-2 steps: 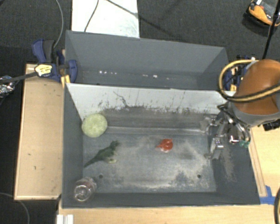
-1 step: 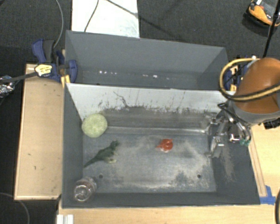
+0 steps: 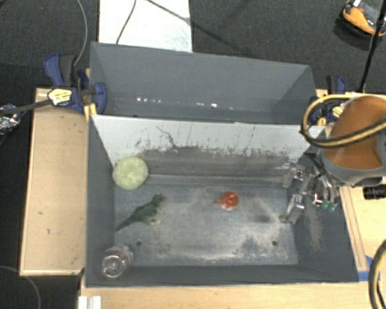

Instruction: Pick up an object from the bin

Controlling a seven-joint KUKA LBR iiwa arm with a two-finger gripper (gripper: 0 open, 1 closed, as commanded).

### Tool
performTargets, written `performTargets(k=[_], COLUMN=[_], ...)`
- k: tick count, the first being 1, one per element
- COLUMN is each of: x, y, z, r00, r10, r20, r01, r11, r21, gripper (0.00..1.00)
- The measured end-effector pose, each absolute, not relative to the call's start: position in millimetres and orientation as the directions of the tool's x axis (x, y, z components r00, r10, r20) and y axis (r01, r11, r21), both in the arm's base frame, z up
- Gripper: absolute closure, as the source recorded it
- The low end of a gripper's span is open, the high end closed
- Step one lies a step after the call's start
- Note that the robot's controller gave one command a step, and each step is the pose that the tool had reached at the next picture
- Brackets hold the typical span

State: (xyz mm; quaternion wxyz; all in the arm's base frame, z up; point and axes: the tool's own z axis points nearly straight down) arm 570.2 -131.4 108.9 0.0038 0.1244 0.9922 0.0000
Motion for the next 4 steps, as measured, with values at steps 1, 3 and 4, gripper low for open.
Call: performTargets(k=[1,3,4], x=[573.8,564.8,578.4], y=[-78.5,-50.9,25.1], z=[113.0,89.4,70.8], r00=[-0.941,-0.961,-0.995], r10=[0.337,0.277,0.101], r20=[-0.003,-0.004,-0.01], r01=[0.337,0.277,0.101], r11=[0.941,0.961,0.995], r21=[0.0,0.0,0.002], gripper=[0.0,0.0,1.0])
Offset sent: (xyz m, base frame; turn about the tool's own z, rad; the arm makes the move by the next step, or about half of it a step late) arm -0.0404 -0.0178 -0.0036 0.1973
